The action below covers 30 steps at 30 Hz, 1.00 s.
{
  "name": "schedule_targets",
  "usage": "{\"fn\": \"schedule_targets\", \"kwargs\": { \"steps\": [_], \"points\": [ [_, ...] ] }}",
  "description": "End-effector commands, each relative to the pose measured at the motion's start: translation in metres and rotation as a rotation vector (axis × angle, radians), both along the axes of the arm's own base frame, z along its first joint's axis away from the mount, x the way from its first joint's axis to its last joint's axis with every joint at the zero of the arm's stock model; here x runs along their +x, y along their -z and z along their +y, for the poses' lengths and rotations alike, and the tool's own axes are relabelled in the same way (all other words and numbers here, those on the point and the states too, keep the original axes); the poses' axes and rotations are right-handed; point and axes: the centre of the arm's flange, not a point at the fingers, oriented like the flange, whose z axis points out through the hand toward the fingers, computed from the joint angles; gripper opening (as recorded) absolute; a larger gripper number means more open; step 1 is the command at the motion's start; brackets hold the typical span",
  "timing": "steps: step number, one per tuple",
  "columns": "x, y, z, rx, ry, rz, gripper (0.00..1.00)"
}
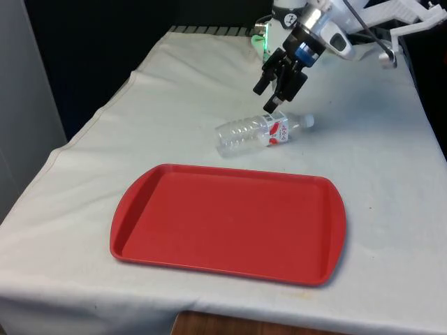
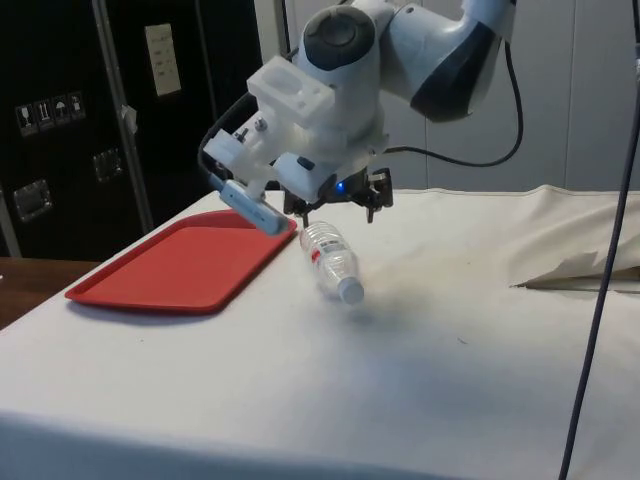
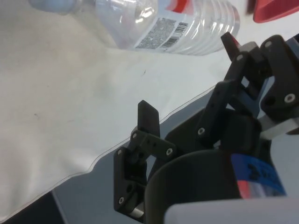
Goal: Place the bottle upright on the tray.
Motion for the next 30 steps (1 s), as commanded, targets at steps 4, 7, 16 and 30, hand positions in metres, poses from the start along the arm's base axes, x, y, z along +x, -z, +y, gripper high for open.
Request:
{"fn": "schedule_targets", "kwargs": {
  "steps": [4, 7, 16, 30],
  "points": [
    [0.001, 0.002, 0.006, -0.007, -0.034, -0.003, 1.0],
    [0.0, 0.005, 0.008, -0.013, -0.051, 0.001, 1.0],
    [-0.001, 0.011, 0.016, -0.03, -0.103, 0.009, 1.0],
    [-0.002, 0.022, 0.034, -0.053, -0.175, 0.008, 1.0]
  ]
}}
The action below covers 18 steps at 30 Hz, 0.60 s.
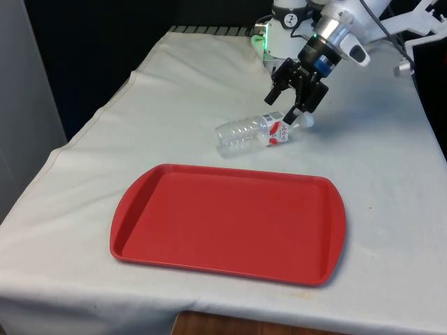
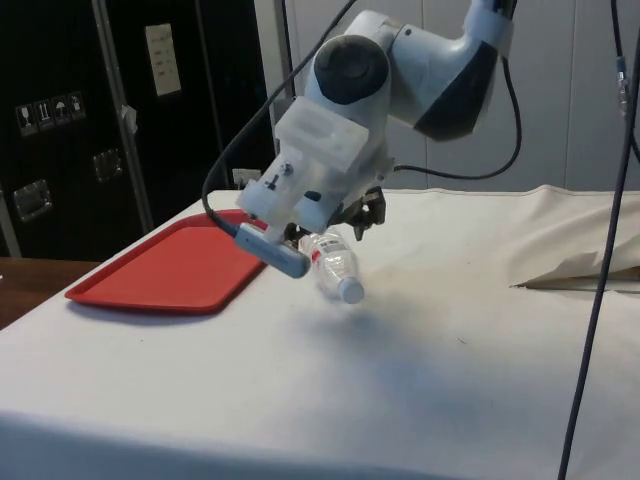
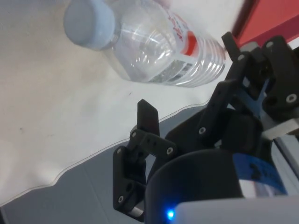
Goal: Place the bottle upright on the tray.
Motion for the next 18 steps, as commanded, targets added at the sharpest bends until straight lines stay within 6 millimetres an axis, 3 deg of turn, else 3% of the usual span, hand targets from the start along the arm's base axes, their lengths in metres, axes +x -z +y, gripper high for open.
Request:
{"fn": "schedule_targets", "kwargs": {
  "steps": [1, 13, 18],
  "points": [
    [0.001, 0.0, 0.004, -0.006, -0.013, -0.015, 1.0],
    [-0.001, 0.015, 0.018, -0.028, -0.057, -0.044, 1.0],
    [-0.011, 0.023, 0.018, -0.043, -0.062, -0.054, 1.0]
  ]
}}
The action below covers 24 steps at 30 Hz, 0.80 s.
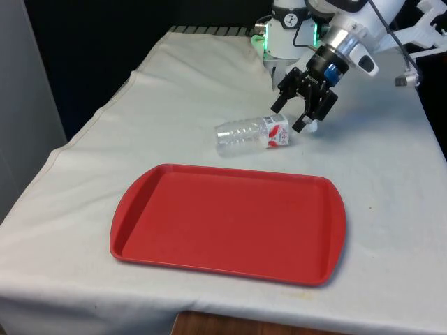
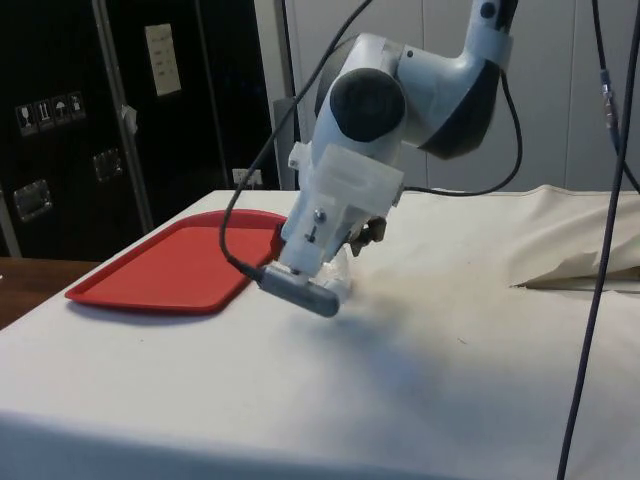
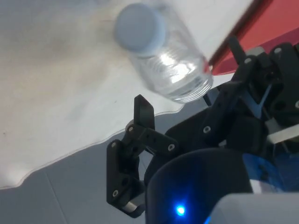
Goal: Place the bottle upright on the tray.
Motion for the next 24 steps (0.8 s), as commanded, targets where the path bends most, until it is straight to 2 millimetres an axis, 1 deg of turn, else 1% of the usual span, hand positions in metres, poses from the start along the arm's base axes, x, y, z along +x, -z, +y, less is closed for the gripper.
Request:
{"fn": "schedule_targets", "kwargs": {
  "steps": [1, 4, 7, 9, 12, 17, 24],
  "points": [
    [-0.002, 0.002, 0.0, -0.004, -0.001, -0.002, 1.0],
    [-0.01, 0.005, 0.001, -0.019, -0.008, -0.026, 1.0],
    [-0.013, 0.008, 0.001, -0.031, -0.007, -0.032, 1.0],
    [-0.014, 0.008, 0.0, -0.031, 0.0, -0.022, 1.0],
    [-0.014, 0.011, 0.004, -0.046, -0.002, -0.049, 1.0],
    [-0.015, 0.014, 0.004, -0.058, 0.01, -0.046, 1.0],
    [-0.011, 0.021, 0.005, -0.079, 0.017, -0.081, 1.0]
  ]
}}
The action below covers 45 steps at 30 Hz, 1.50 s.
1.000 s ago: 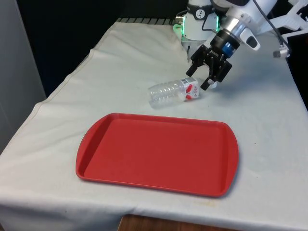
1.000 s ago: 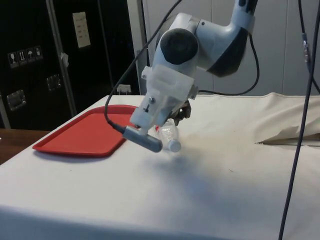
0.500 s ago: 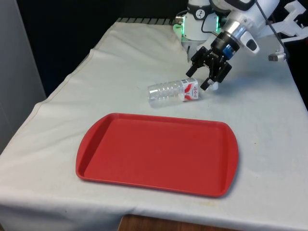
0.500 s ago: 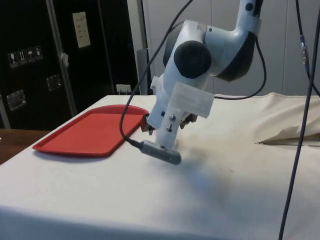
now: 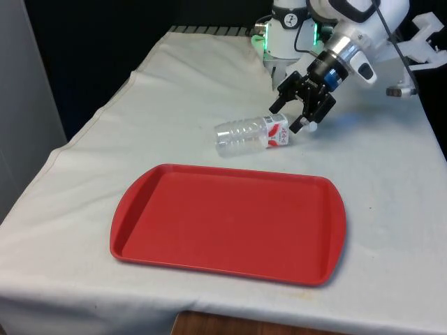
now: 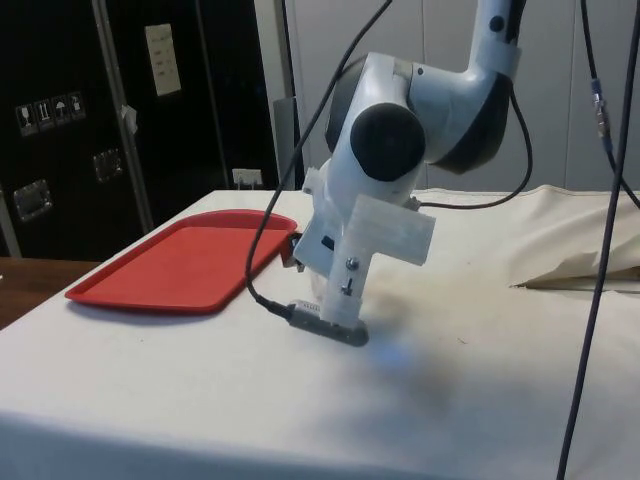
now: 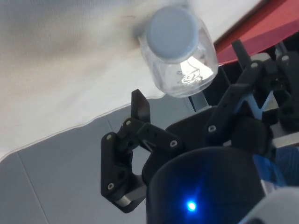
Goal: Place the bottle upright on the tray.
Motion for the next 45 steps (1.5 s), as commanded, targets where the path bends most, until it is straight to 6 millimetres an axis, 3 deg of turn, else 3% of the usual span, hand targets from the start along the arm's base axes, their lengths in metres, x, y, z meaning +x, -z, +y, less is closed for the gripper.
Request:
{"fn": "schedule_targets", "kwargs": {
  "steps": [1, 14, 45],
  "points": [
    [0.0, 0.0, 0.0, 0.0, 0.0, 0.0, 1.0],
    [0.02, 0.011, -0.006, -0.026, 0.02, -0.035, 1.0],
    [0.025, 0.022, -0.01, -0.026, 0.038, -0.02, 1.0]
  ]
}}
